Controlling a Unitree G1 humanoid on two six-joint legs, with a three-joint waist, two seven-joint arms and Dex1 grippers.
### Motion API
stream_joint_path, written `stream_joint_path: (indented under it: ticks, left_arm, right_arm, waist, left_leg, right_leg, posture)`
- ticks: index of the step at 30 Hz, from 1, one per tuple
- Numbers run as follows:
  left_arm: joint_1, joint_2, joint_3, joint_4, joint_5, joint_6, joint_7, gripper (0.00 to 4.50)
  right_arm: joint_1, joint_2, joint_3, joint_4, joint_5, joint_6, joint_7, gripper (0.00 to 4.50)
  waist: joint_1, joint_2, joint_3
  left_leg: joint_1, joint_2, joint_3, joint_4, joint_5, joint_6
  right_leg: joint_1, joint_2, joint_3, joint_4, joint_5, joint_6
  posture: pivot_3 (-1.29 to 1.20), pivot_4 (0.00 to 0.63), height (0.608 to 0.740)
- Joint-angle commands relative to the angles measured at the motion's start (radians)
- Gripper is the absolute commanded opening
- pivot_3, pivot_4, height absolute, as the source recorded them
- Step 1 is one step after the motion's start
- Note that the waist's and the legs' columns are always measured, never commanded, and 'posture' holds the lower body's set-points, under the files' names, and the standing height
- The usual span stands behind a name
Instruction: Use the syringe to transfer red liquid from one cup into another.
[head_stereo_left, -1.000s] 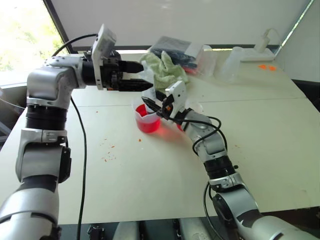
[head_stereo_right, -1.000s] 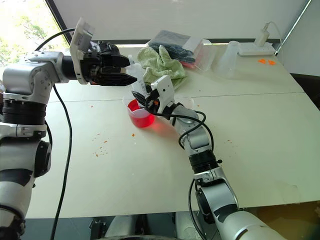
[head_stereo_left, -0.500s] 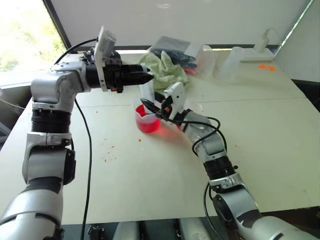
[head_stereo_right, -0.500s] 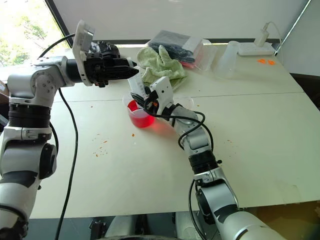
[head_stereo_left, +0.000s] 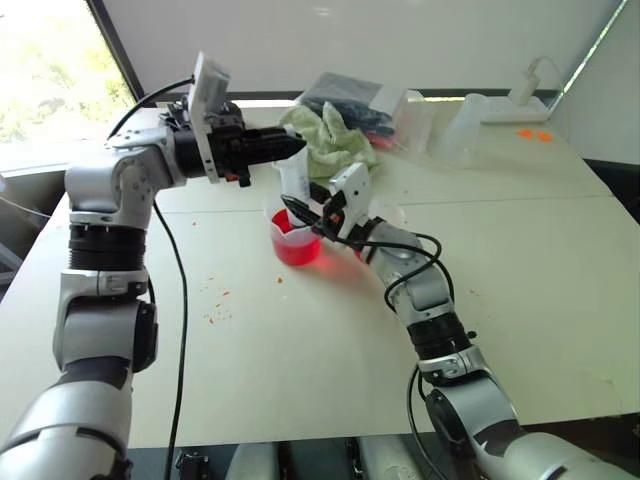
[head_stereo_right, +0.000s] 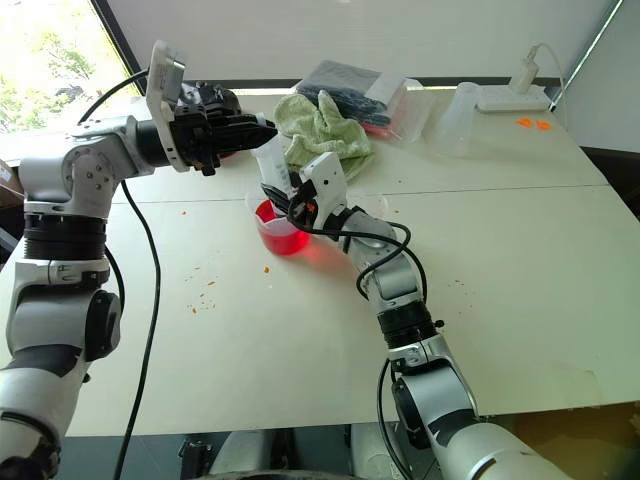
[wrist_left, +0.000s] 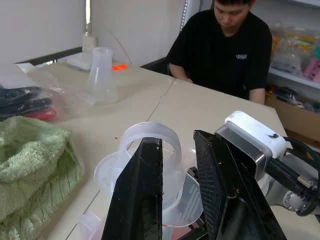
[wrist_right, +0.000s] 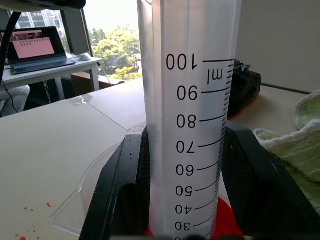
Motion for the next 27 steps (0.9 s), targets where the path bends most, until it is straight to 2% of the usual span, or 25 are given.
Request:
stream_joint_path:
  ticks: [1, 27]
  left_arm:
    - [-0.029, 0.001, 0.031, -0.006, -0.018, -0.014, 0.025, 0.99]
    - [-0.084, -0.002, 0.045, 0.033, -0.036, -0.047, 0.051, 0.99]
  right_arm:
    - [-0.004, 0.013, 0.009, -0.057, 0.009, -0.012, 0.004, 1.41]
    - [0.051, 0.023, 0.052, -0.11, 0.006, 0.031, 0.019, 1.41]
  waist:
    - [-0.001, 0.0, 0.0]
    - [0.001, 0.0, 0.0]
  left_leg:
    - [0.0, 0.0, 0.0, 0.0, 0.0, 0.0]
    - [0.0, 0.0, 0.0, 0.0, 0.0, 0.0]
  right_leg:
    - [0.0, 0.0, 0.0, 0.0, 0.0, 0.0]
    - [0.0, 0.0, 0.0, 0.0, 0.0, 0.0]
  posture:
    - [0.0, 0.15, 0.711]
    - [0.0, 0.15, 0.711]
